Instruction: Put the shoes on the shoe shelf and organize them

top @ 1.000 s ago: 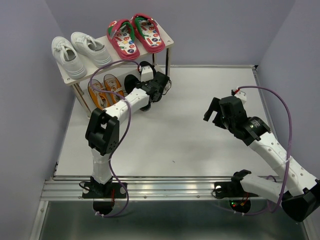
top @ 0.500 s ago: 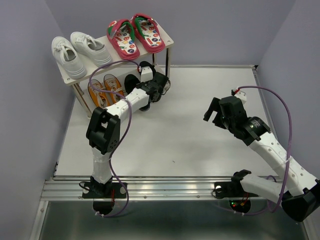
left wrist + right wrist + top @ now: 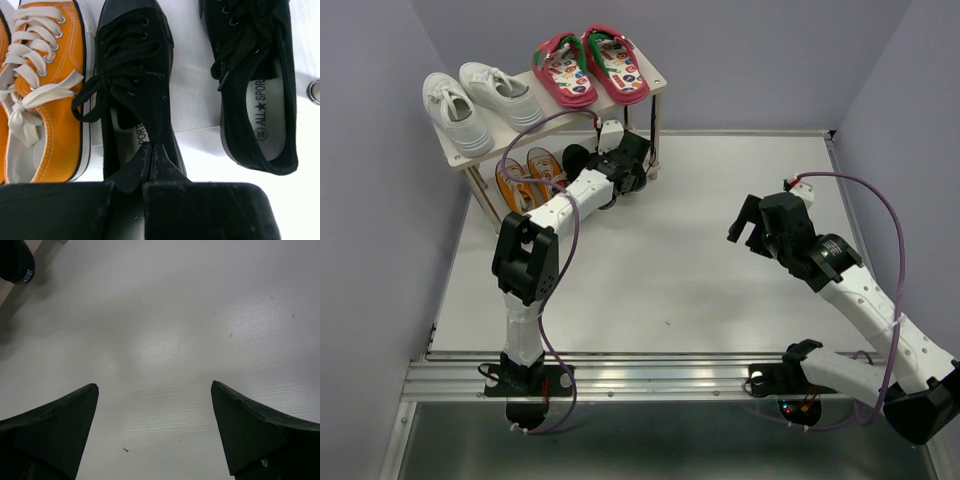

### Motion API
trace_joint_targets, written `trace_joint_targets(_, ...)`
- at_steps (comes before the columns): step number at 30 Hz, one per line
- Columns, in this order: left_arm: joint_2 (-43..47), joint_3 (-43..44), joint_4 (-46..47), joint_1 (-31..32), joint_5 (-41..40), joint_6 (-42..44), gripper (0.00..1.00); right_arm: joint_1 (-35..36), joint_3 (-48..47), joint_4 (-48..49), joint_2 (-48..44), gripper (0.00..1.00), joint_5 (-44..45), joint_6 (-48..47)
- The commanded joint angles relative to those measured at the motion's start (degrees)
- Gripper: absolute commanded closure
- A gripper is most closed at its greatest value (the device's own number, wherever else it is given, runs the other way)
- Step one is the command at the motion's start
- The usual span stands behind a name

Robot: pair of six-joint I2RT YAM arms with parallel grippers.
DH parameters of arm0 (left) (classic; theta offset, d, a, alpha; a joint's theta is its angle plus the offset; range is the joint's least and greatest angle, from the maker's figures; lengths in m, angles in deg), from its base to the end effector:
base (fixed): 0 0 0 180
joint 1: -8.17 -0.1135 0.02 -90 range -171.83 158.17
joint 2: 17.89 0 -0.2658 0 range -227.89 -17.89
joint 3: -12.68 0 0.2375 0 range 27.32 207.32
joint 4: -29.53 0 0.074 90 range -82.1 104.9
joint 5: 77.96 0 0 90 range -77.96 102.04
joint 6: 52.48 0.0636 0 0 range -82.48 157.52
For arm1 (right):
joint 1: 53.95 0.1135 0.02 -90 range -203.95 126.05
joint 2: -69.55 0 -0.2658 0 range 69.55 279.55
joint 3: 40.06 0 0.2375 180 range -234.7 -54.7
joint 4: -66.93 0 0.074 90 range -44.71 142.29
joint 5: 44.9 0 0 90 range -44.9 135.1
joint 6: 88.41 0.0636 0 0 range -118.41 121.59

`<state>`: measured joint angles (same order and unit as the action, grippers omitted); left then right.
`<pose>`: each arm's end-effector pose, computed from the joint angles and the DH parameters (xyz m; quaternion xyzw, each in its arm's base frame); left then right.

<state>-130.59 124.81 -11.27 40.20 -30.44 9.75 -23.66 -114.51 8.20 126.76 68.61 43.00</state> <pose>0.4050 -0.2027 0.2764 -0.1175 0.8543 0.0949 0.4973 0.1872 0.0800 0.3197 0.1698 0.8803 0.0850 0.4348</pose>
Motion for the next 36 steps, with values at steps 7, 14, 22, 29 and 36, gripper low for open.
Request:
trace_joint_targets(7,-1.29,-0.98,9.12,-2.68,-1.38,5.1,1.0,-0.4,-0.83,1.21,-1.84,0.0,1.63,0.43)
trace_joint_targets(14,0.2,-4.76,8.16,-2.68,1.61,4.04,0.65,-0.4,-1.1,1.03,-1.66,0.0,1.37,0.6)
trace_joint_targets(22,3.8,-7.05,6.93,-1.27,3.28,5.09,0.36,-0.4,-1.01,0.77,-1.84,0.0,1.37,1.04)
trace_joint_targets(29,8.89,-11.52,6.13,2.33,4.24,5.45,0.23,-0.4,-0.92,-0.2,-2.45,0.0,2.51,1.48)
trace_joint_targets(36,14.17,-14.61,4.64,6.81,4.77,3.86,0.21,-0.4,-0.39,-0.55,-1.14,0.0,2.33,2.27)
